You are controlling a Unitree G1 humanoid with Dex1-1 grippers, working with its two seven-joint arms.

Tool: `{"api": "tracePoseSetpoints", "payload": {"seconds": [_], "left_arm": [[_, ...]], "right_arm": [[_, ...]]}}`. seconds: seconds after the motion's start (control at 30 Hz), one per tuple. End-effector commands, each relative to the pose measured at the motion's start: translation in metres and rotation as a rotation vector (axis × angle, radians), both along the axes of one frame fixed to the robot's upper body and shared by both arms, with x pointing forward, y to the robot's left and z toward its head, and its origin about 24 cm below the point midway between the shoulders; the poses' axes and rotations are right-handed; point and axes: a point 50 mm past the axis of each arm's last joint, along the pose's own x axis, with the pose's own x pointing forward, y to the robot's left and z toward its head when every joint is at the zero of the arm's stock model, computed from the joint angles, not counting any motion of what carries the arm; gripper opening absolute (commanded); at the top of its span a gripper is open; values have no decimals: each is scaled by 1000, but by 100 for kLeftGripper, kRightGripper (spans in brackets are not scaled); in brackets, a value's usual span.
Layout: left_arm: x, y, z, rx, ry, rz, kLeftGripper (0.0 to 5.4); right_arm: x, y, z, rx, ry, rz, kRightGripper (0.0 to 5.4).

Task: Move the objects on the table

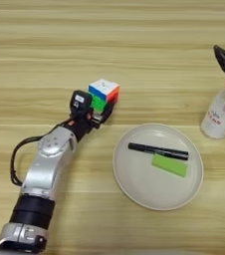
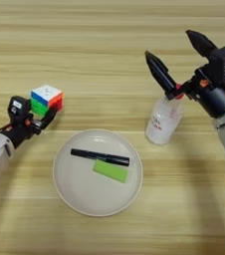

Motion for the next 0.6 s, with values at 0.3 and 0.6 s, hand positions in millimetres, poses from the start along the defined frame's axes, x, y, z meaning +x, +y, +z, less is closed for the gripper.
{"api": "tracePoseSetpoints", "payload": {"seconds": [0.3, 0.6], "left_arm": [[1, 3, -17, -12, 56, 78, 327], [-2, 1, -21, 11, 44, 81, 345]], "right_arm": [[0, 2, 11, 40, -50, -11, 540], [1, 2, 11, 44, -51, -13, 540]]}}
